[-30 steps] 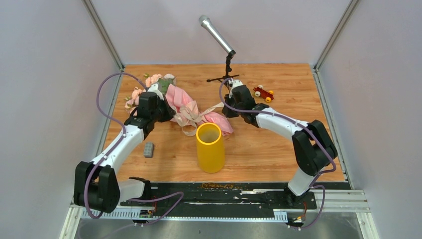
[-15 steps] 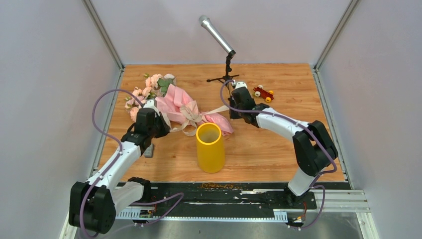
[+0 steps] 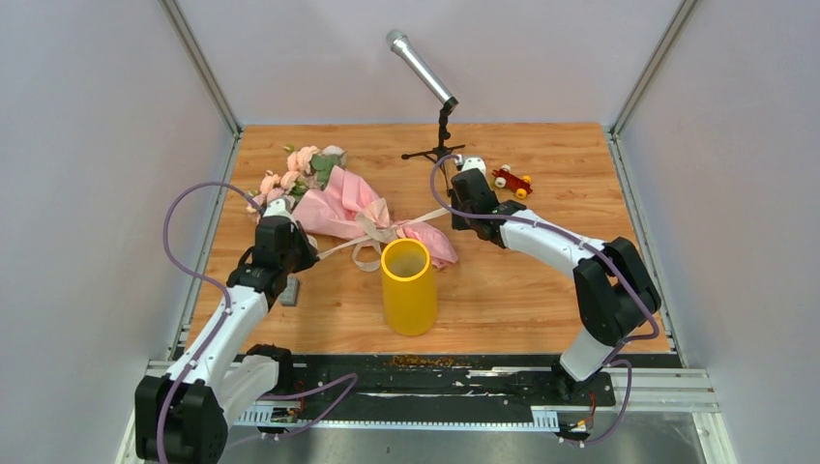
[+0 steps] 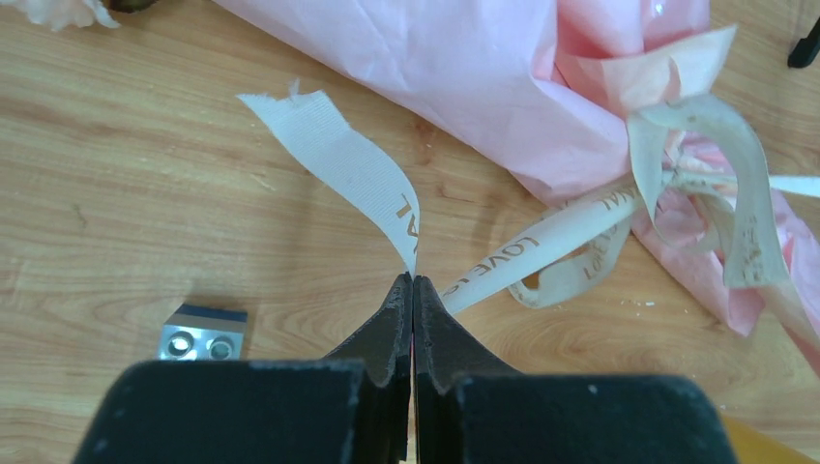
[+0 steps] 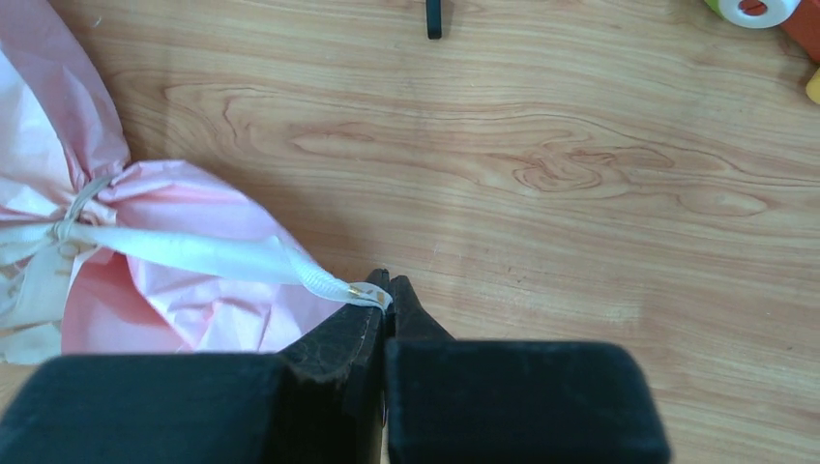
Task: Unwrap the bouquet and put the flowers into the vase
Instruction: Untie the ribbon from the wrapping paper.
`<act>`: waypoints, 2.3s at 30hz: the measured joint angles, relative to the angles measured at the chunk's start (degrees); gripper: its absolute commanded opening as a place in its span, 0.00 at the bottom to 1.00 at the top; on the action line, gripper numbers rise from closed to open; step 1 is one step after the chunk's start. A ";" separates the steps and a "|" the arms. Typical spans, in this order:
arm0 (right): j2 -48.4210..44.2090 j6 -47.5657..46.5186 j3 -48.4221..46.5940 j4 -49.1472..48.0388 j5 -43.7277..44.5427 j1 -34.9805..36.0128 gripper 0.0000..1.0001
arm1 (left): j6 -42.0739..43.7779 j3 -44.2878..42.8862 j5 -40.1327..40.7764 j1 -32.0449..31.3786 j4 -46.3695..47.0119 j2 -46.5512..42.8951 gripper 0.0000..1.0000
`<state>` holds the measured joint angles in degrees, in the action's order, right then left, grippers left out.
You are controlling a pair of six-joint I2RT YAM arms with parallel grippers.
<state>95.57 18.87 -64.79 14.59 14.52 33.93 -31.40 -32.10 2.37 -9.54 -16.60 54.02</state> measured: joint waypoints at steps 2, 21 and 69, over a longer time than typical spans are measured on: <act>-0.15 0.00 0.04 0.11 0.37 0.00 0.00 | -0.02 0.55 0.07 1.05 -0.22 -0.87 0.00; -0.17 0.52 1.70 1.46 1.01 -2.10 0.00 | -0.83 3.67 -4.63 8.52 -0.83 -2.01 0.00; -9.22 3.04 10.64 2.54 -5.86 -20.37 0.00 | 8.33 -7.67 -12.55 37.20 -15.19 -5.64 0.00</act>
<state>86.35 21.91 -54.15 17.12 8.67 13.56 -23.07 -39.77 -10.17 27.66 -31.79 48.38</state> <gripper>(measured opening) 0.010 0.006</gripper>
